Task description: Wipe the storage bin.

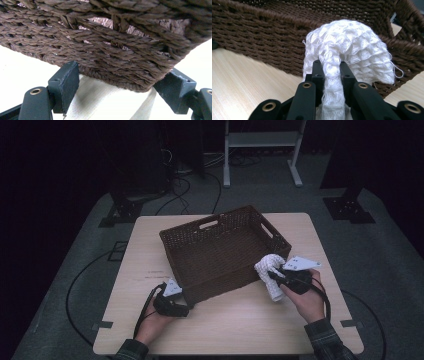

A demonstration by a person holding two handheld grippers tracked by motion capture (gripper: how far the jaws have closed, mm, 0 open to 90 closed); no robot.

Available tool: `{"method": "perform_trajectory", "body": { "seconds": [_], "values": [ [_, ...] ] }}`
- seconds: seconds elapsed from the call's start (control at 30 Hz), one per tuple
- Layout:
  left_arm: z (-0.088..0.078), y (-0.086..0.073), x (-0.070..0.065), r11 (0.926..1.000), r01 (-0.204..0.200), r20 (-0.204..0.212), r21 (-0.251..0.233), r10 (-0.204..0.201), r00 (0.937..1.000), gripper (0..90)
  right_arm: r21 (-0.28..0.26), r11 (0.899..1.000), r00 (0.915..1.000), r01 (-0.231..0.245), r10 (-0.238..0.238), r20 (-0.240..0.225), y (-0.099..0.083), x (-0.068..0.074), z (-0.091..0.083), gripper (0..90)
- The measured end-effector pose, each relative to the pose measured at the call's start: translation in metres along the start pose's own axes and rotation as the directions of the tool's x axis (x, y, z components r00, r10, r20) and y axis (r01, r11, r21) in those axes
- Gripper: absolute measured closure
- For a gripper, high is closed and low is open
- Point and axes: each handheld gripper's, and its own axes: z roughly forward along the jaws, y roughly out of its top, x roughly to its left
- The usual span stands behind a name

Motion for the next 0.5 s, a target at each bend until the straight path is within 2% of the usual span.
{"method": "perform_trajectory", "body": {
  "seconds": [0.5],
  "values": [
    [0.000,0.000,0.000,1.0000,0.000,0.000,0.000,0.000,1.0000,22.2,0.099,0.995,0.9997,-0.010,0.012,-0.022,-0.011,0.000,0.023,78.5]
  ]
}}
